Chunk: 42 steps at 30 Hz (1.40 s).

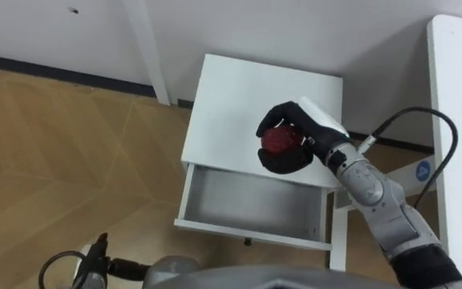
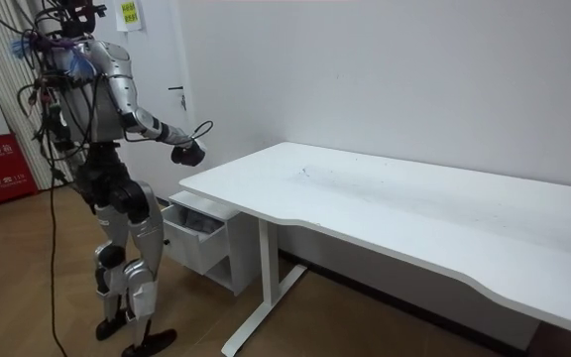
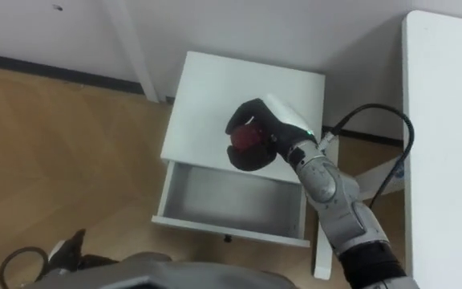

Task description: Put apple and close drawer

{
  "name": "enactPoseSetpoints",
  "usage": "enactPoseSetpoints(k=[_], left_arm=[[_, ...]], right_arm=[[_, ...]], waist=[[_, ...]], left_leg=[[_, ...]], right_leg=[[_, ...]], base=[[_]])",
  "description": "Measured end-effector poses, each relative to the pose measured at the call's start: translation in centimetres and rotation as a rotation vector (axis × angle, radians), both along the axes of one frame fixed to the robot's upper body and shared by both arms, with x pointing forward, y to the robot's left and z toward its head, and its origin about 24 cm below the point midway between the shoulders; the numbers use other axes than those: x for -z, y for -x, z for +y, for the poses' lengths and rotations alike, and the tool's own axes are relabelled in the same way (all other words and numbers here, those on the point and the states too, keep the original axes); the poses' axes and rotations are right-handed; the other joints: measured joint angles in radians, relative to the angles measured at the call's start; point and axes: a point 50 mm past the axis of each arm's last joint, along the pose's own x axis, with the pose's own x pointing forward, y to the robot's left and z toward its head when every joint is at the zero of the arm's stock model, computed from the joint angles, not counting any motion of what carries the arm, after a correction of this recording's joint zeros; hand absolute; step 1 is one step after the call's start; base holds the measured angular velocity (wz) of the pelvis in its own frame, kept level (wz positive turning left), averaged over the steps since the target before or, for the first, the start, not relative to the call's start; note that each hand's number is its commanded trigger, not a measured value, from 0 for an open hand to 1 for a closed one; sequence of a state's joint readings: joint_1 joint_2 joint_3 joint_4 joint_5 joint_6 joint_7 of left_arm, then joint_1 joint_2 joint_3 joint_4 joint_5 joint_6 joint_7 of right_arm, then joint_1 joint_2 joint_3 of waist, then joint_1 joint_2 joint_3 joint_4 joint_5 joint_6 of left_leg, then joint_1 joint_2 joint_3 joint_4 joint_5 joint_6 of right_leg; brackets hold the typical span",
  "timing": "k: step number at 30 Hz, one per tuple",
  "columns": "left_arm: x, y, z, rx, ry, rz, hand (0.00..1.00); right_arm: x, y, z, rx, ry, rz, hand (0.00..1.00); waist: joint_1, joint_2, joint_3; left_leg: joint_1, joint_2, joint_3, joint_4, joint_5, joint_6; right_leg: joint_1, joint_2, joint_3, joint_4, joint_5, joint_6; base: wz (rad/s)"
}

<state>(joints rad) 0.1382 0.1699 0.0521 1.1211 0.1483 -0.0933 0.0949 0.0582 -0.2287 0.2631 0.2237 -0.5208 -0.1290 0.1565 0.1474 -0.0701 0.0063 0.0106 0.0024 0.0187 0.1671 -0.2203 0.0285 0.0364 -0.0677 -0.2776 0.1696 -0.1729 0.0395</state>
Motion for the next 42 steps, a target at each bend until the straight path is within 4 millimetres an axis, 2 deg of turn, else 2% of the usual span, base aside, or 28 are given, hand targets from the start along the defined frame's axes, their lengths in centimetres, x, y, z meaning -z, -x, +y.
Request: enactPoseSetpoints(k=[1, 2, 3, 4, 5, 6, 7, 8, 9, 10, 11, 12, 13, 15, 17, 26, 35, 42], left_arm=[[0.0, 0.0, 0.0, 0.0, 0.0, 0.0, 0.0], [0.0, 0.0, 0.0, 0.0, 0.0, 0.001, 0.0], [0.0, 0.0, 0.0, 0.005, -0.002, 0.002, 0.0], [0.0, 0.0, 0.0, 0.01, -0.003, 0.002, 0.0], [-0.1, -0.1, 0.4, 0.009, -0.015, 0.0, 0.0], [0.0, 0.6, 0.6, -0.01, -0.017, 0.017, 0.0], [0.0, 0.7, 0.5, -0.009, -0.014, 0.022, 0.0], [0.1, 0.6, 0.3, -0.005, -0.006, 0.021, 0.0], [0.0, -0.1, 0.1, 0.009, -0.002, 0.007, 0.0], [-0.1, -0.6, 0.2, 0.023, -0.008, -0.001, 0.0], [-0.3, -0.8, 0.8, 0.029, -0.023, -0.008, 0.0], [-0.3, -0.7, 0.8, 0.021, -0.024, -0.004, 0.0], [-0.3, -0.6, 0.8, 0.02, -0.026, -0.001, 0.0], [-0.1, -0.3, 0.4, 0.017, -0.011, 0.008, 0.0], [0.1, -0.1, -0.2, 0.012, 0.006, 0.014, 0.0], [0.1, -0.3, -0.3, -0.003, 0.012, 0.007, 0.0], [0.2, -0.4, -0.6, -0.003, 0.02, 0.002, 0.0], [0.2, -0.5, -0.6, -0.009, 0.025, -0.002, 0.0]], right_arm=[[0.0, 0.0, 0.0, -0.001, 0.0, 0.0, 1.0], [0.0, 0.0, 0.0, 0.0, 0.0, 0.002, 1.0], [0.1, 0.0, 0.0, 0.004, 0.003, 0.007, 1.0], [0.2, 0.1, -0.1, 0.006, 0.004, 0.011, 1.0], [0.1, 0.0, 0.2, 0.003, -0.001, 0.004, 1.0], [-0.2, -0.2, 0.4, -0.004, -0.005, -0.011, 1.0], [-0.1, -0.2, 0.3, 0.0, -0.002, -0.009, 1.0], [0.3, -0.1, 0.2, 0.009, 0.005, 0.011, 1.0], [0.6, 0.1, -0.1, 0.017, 0.016, 0.027, 0.04], [0.7, 0.1, -0.2, 0.026, 0.021, 0.034, 0.0], [0.9, 0.1, -0.3, 0.031, 0.024, 0.052, 0.0], [0.9, 0.1, -0.1, 0.028, 0.014, 0.055, 0.0], [0.9, 0.1, 0.1, 0.026, 0.007, 0.057, 0.0], [0.7, -0.1, 0.6, 0.011, -0.009, 0.056, 0.0], [0.8, -0.1, 0.6, 0.011, -0.008, 0.063, 0.0], [1.2, 0.3, 0.7, 0.009, -0.009, 0.095, 0.0], [1.2, 0.3, 0.1, 0.027, -0.003, 0.095, 0.0], [1.4, 0.6, 0.1, 0.027, -0.003, 0.106, 0.0]], waist=[[0.0, -0.001, -0.0004], [-0.001, 0.0, -0.0003], [-0.003, 0.006, 0.0043], [-0.004, 0.014, 0.0091], [0.0, 0.007, 0.0052], [-0.002, -0.003, 0.0032], [-0.017, 0.0, 0.0045], [-0.035, -0.001, 0.005], [-0.044, -0.006, 0.0087], [-0.046, -0.008, 0.0106], [-0.033, -0.022, 0.0052], [-0.023, -0.021, 0.0064], [-0.018, -0.017, 0.0082], [-0.003, -0.015, 0.0073], [-0.003, -0.006, 0.0116], [-0.009, -0.004, 0.0095], [-0.012, 0.02, -0.0021], [-0.015, 0.02, -0.0018]], left_leg=[[0.0, 0.0, -0.006, -0.001, 0.0, 0.0], [0.002, 0.0, -0.031, -0.002, 0.0, 0.0], [0.014, 0.007, -0.098, -0.004, 0.001, 0.0], [0.019, 0.014, -0.141, -0.003, 0.001, 0.0], [0.016, 0.021, -0.203, 0.0, 0.001, -0.001], [0.006, 0.023, -0.192, 0.004, -0.009, -0.019], [0.003, 0.027, -0.167, 0.013, -0.012, -0.03], [-0.009, 0.028, -0.083, 0.029, -0.018, -0.048], [-0.035, 0.028, -0.024, 0.005, -0.003, -0.055], [-0.056, 0.028, -0.002, -0.014, 0.021, -0.014], [-0.052, 0.023, 0.032, -0.014, 0.053, -0.015], [-0.046, 0.02, 0.031, -0.012, 0.053, -0.014], [-0.043, 0.016, 0.03, -0.013, 0.053, -0.014], [-0.04, 0.004, 0.023, -0.014, 0.053, -0.014], [-0.041, 0.0, 0.027, -0.015, 0.053, -0.014], [-0.048, -0.003, 0.032, -0.012, 0.052, -0.013], [-0.052, -0.001, 0.033, -0.003, 0.053, -0.004], [-0.051, -0.008, 0.033, 0.002, 0.055, -0.002]], right_leg=[[0.001, 0.0, 0.0, 0.001, 0.0, 0.0], [-0.002, 0.002, -0.001, 0.008, 0.0, 0.0], [-0.028, 0.006, -0.007, 0.057, -0.003, -0.001], [-0.043, 0.014, -0.006, 0.07, -0.019, -0.007], [-0.062, 0.056, 0.041, -0.026, 0.002, -0.036], [-0.062, 0.06, 0.031, -0.071, 0.073, -0.058], [-0.057, 0.061, 0.038, -0.068, 0.077, -0.059], [-0.044, 0.055, 0.057, -0.068, 0.078, -0.06], [-0.04, 0.048, 0.104, -0.068, 0.077, -0.059], [-0.041, 0.044, 0.124, -0.066, 0.075, -0.055], [-0.05, 0.036, 0.133, -0.055, 0.068, -0.043], [-0.06, 0.035, 0.107, -0.042, 0.06, -0.031], [-0.059, 0.036, 0.098, -0.042, 0.058, -0.028], [-0.045, 0.027, 0.065, -0.049, 0.058, -0.028], [-0.042, 0.021, 0.055, -0.05, 0.057, -0.027], [-0.043, 0.018, 0.048, -0.05, 0.057, -0.026], [-0.044, 0.021, 0.046, -0.033, 0.057, -0.026], [-0.042, 0.019, 0.047, -0.029, 0.057, -0.027]], base=[[-0.13], [-0.16], [-0.2], [-0.37], [-0.4], [-0.26], [0.11], [0.48], [0.59], [0.53], [0.29], [0.11], [-0.06], [-0.03], [0.08], [0.01], [0.0], [0.0]])
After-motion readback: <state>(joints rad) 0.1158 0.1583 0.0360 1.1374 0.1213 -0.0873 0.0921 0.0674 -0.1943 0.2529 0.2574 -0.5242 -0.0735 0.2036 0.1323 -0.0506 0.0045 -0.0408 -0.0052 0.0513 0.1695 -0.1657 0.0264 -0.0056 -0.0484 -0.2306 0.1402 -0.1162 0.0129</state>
